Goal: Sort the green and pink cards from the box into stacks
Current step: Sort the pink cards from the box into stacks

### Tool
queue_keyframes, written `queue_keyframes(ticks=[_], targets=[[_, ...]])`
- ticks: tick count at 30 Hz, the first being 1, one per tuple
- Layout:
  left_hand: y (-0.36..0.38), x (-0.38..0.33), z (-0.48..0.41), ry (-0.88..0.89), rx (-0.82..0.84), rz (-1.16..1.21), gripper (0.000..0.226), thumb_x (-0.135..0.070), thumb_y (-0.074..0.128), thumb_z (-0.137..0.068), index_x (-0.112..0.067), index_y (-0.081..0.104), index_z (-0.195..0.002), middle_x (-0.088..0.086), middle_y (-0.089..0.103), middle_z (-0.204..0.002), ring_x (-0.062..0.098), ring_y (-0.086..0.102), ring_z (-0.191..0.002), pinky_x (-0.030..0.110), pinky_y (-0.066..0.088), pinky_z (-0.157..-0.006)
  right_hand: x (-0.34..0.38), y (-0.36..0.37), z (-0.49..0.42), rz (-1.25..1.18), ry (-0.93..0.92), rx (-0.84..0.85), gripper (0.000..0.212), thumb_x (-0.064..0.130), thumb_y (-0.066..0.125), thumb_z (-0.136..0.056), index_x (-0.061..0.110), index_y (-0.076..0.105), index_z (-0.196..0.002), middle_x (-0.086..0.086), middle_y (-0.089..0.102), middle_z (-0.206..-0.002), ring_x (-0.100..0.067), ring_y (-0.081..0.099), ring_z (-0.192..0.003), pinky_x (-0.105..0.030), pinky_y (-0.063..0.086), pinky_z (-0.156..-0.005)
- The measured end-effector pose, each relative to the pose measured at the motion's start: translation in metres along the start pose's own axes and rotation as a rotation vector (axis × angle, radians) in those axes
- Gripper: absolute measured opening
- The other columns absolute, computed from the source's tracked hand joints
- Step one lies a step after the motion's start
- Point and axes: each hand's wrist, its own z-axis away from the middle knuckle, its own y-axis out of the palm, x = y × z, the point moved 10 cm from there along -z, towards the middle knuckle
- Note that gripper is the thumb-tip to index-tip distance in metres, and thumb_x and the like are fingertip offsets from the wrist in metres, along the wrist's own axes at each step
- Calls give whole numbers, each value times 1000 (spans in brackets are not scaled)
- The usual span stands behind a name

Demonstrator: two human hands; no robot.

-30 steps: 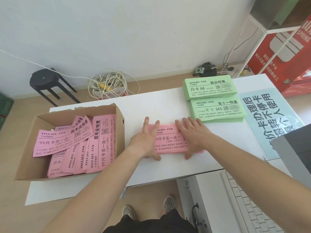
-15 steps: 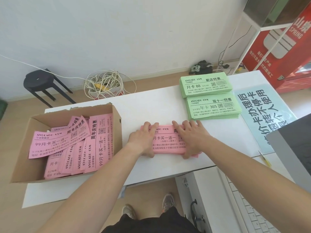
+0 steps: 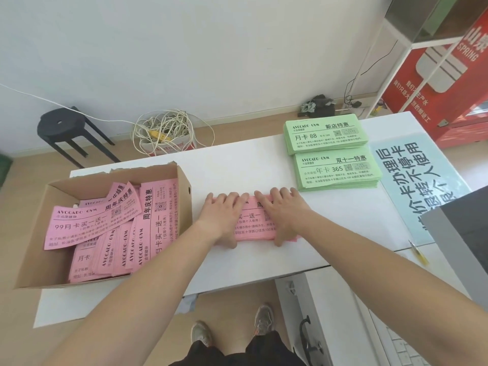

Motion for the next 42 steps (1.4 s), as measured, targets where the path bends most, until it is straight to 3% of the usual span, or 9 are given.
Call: queue_keyframes(ticks=[7, 15, 19, 21, 24, 30, 36, 39, 42], targets=[[-17, 52, -34, -166, 38, 71, 130, -44, 80, -61, -22, -4, -157, 5, 25, -155, 32, 28, -142, 56, 17, -120, -13, -42, -72, 26, -60, -21, 142, 60, 83, -52, 29, -6, -158, -14, 32, -148, -36, 36, -136, -58, 24, -117], [-34, 47, -72, -109, 23, 81, 134, -44, 81, -59, -24, -8, -157, 5, 22, -155, 34, 27, -143, 55, 16, -121, -51, -45, -85, 19, -17, -10, 145, 64, 82, -51, 29, -10, -157, -15, 31, -148, -37, 33, -137, -59, 20, -118], [-43, 44, -60, -129, 35, 107, 147, -52, 86, -58, -25, -21, -155, 10, -8, -166, 37, -6, -153, 56, 2, -123, -46, -50, -72, -33, 33, 35, 159, 70, 85, -50, 22, -21, -157, -20, 10, -163, -40, 5, -152, -55, 9, -124], [-61, 43, -33, -120, -32, 237, 143, -59, 85, -60, -27, -15, -157, 8, -5, -167, 32, 0, -154, 52, 11, -123, -35, -67, -55, -156, 64, 20, 158, 74, 83, -52, 22, -22, -157, -17, 1, -167, -37, -3, -154, -53, 8, -125], [-104, 64, 29, -146, -225, 462, 114, -61, 78, -69, -29, 14, -157, 0, 22, -159, 22, 30, -143, 46, 39, -106, -4, -115, -26, -390, 44, -81, 135, 70, 77, -66, 23, -7, -160, -10, 12, -165, -33, 8, -153, -49, 24, -119], [-106, 188, 156, -318, -443, 598, 40, -44, 65, -86, -29, 60, -123, -12, 62, -115, 12, 60, -100, 37, 51, -87, 112, -209, -13, -420, -199, -319, 70, 45, 66, -89, 24, 41, -151, -3, 39, -151, -27, 31, -141, -46, 41, -109], [-9, 287, 185, -519, -148, 364, 38, -31, 58, -93, -18, 58, -128, 6, 63, -123, 27, 61, -111, 44, 53, -90, 211, -213, -65, -502, -169, -165, 40, 26, 51, -96, 15, 58, -134, -7, 59, -131, -27, 57, -120, -41, 50, -97], [11, 297, 169, -457, -102, 290, 37, -29, 52, -94, -13, 55, -128, 11, 61, -123, 32, 58, -114, 47, 49, -97, 241, -188, -95, -453, -74, -72, 36, 24, 47, -96, 13, 54, -129, -9, 59, -127, -31, 55, -118, -41, 48, -86], [24, 305, 150, -421, -74, 263, 50, -39, 51, -95, -10, 48, -136, 15, 56, -135, 35, 51, -126, 48, 36, -110, 259, -170, -116, -426, 34, -47, 48, 25, 47, -96, 12, 43, -142, -12, 51, -141, -34, 43, -132, -49, 46, -99]])
